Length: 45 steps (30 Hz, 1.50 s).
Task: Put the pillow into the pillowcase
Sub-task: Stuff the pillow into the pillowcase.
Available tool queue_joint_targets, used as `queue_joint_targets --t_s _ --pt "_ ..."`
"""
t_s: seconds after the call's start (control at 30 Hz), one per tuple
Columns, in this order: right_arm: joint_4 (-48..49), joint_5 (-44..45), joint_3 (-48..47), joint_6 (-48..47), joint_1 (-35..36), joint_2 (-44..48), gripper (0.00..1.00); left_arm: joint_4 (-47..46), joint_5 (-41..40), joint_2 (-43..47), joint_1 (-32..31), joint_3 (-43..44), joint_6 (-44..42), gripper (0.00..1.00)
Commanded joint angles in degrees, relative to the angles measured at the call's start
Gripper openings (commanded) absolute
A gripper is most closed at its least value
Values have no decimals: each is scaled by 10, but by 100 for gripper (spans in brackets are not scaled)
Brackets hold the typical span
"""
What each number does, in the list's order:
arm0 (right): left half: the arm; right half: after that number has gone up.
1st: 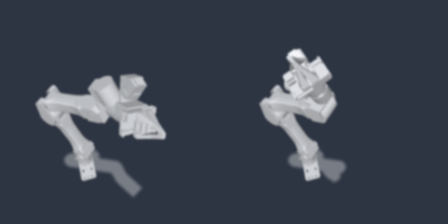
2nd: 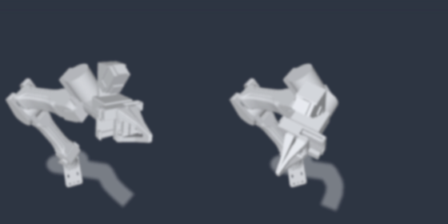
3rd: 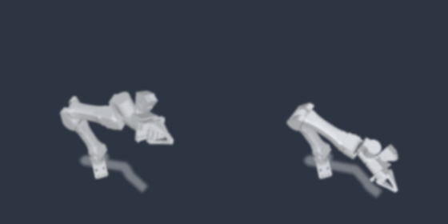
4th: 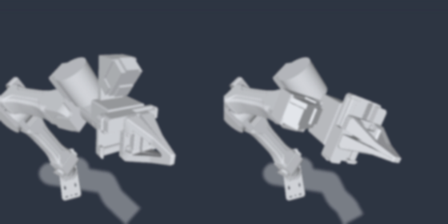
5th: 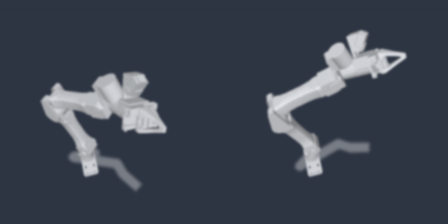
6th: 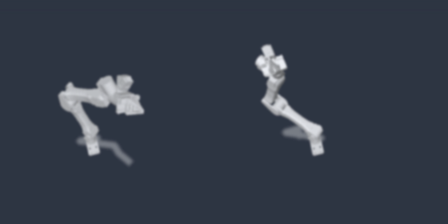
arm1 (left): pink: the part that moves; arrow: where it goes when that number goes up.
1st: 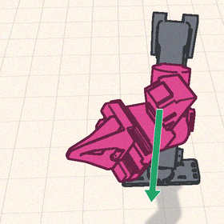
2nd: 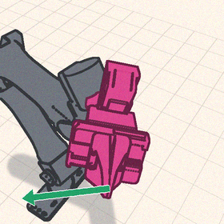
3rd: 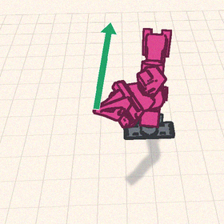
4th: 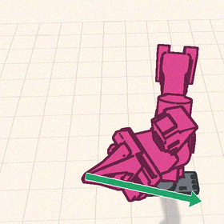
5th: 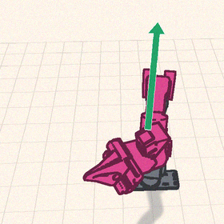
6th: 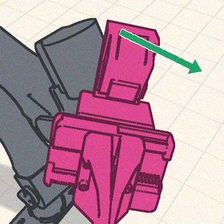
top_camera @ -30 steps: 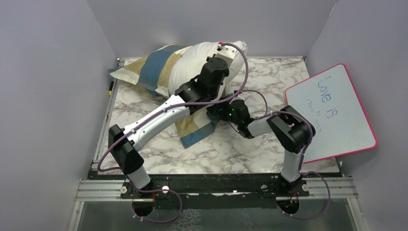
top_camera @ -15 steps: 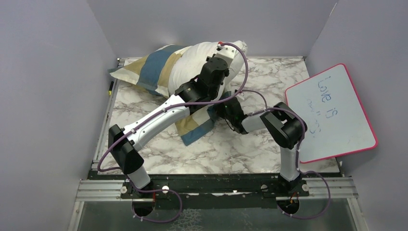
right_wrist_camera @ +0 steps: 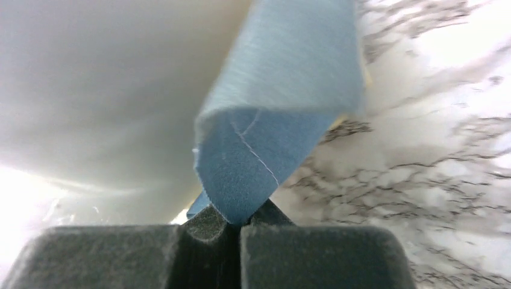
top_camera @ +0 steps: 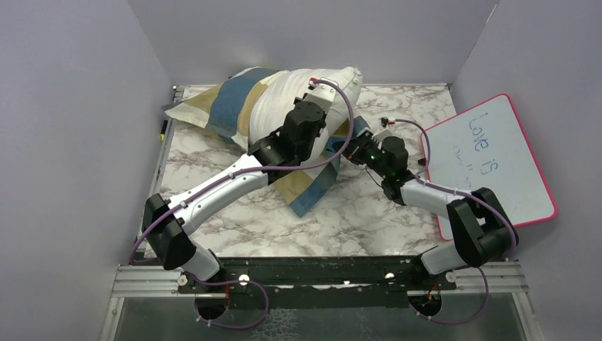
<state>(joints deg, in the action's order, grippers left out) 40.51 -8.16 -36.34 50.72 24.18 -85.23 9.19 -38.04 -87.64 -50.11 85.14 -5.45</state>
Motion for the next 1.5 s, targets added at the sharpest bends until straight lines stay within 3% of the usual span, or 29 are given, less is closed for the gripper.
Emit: queue_joint_targets --t_s 0.0,0.13,0.2,0.27,0.37,0.47,0.6,0.87,1.03,1.13,1.37,1.47 --pt "-5 -172 -19 -4 -27 45 0 -35 -17 13 7 -62 -12 0" --pt "15 -236 -35 52 -37 63 0 -30 25 3 6 -83 5 0" --pt "-15 -227 -37 93 -37 54 0 4 97 -2 6 -61 24 0" --pt "-95 -213 -52 123 -37 38 0 69 138 -7 5 -11 60 17" --pt "-97 -209 -47 146 -37 21 0 136 209 6 2 50 108 47" --pt "-98 -175 -19 171 -38 16 0 142 252 40 2 65 136 58" --pt "-42 -174 21 185 -39 -4 0 151 233 77 7 69 167 66" --pt "-55 -166 25 157 -46 -5 0 240 70 62 74 88 87 65" --pt "-16 -162 57 171 -47 20 0 240 136 20 156 91 27 64" --pt "-55 -159 43 149 -48 34 0 239 174 -15 182 93 -10 66" --pt "-92 -148 29 108 -47 49 0 137 356 -52 207 28 -45 72" --pt "-95 -130 33 99 -47 51 0 98 369 -62 212 -19 -58 72"
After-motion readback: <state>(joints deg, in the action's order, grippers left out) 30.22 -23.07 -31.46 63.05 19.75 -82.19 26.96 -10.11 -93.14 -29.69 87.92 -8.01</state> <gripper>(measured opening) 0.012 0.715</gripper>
